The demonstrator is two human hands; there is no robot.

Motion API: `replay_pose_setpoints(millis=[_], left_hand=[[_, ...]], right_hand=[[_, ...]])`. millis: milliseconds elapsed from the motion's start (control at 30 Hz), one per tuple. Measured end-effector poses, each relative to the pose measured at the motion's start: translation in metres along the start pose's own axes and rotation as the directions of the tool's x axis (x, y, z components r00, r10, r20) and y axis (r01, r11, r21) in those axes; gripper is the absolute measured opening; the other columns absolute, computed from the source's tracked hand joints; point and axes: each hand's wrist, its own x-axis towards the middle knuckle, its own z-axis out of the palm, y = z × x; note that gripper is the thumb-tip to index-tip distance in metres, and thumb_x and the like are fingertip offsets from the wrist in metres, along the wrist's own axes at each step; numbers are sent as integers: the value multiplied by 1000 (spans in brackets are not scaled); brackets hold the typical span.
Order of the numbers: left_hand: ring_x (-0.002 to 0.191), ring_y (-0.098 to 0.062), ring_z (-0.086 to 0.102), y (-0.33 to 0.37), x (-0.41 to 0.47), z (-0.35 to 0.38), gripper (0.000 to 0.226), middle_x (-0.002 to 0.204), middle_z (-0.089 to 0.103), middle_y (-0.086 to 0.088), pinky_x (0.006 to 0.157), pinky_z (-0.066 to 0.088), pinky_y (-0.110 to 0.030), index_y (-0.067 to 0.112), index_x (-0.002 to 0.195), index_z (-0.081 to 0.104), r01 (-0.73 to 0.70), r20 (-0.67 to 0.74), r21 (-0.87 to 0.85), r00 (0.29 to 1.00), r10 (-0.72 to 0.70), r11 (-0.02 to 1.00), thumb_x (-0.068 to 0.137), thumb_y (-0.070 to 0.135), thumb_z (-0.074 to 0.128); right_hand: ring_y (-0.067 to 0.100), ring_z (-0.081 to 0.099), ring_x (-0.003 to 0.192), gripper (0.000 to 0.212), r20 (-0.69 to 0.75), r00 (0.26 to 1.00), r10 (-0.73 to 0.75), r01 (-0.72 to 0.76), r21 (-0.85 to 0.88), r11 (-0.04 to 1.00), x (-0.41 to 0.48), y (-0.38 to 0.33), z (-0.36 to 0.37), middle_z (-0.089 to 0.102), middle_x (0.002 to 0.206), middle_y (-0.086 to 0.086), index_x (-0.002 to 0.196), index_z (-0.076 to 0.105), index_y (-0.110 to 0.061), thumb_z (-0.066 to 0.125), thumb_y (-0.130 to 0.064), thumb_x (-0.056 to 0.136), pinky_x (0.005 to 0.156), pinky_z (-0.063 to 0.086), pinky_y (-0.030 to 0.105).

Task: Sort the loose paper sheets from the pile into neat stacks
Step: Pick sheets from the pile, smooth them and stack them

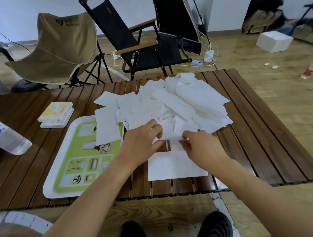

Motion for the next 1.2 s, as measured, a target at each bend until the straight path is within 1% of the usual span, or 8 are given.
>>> replay_pose_setpoints(millis=[133,233,333,467,633,933,1067,1200], left_hand=[[72,-13,61,-10,-8,-12,17,90,63,8,55,57,-34,23,90,60,63,60,59,996,-66,996,84,18,75],[67,-12,58,-5,-19,-25,18,84,62,7,46,52,-31,22,87,63,22,0,47,1000,-22,999,79,11,76],[61,-10,53,6,-38,-19,21,77,57,9,41,43,-24,23,80,60,-38,115,50,993,32,998,72,12,76],[57,-13,55,12,-57,7,31,73,55,9,41,45,-30,24,75,58,-101,293,78,953,74,992,63,11,82],[57,-12,55,5,-60,3,31,73,54,11,43,31,-24,27,75,57,-65,305,72,952,40,995,63,9,80],[65,-12,57,3,-64,6,17,81,57,10,47,38,-25,25,81,60,65,315,81,945,-88,995,84,12,69],[94,-17,60,-13,-49,6,15,107,60,5,73,53,-33,23,109,62,215,249,155,936,-249,964,94,20,60],[105,-23,58,-34,-34,21,29,114,64,1,93,38,-38,19,118,64,270,218,323,912,-348,907,101,40,53]], right_hand=[[18,58,67,18,-125,990,-60,52,-70,996,-1,21,-12,62,77,-4,100,75,-29,57,-31,101,49,35,23],[16,52,48,10,-222,961,-168,142,-129,982,-11,30,-23,57,63,-6,87,82,-28,83,-19,83,46,13,14],[15,60,54,21,-104,965,-239,206,-259,944,-20,36,-22,63,72,-8,87,80,-33,83,-13,80,46,14,13],[14,63,87,25,205,977,-66,142,-386,912,-27,40,-11,65,108,-6,117,68,-30,58,-18,99,64,37,20],[14,60,84,24,220,975,-39,127,-403,906,-31,36,-7,63,109,-6,115,64,-29,59,-15,96,68,41,22],[15,62,90,33,355,930,-94,236,-382,894,-38,30,-3,62,116,-4,125,60,-29,60,-14,96,68,40,23],[7,56,86,34,316,942,-116,187,-202,961,-42,29,-20,61,123,-14,129,56,-38,57,-30,96,57,30,14],[10,64,91,29,330,931,-158,209,-126,970,-45,9,-13,66,111,-10,123,51,-33,44,-52,102,67,41,22]])
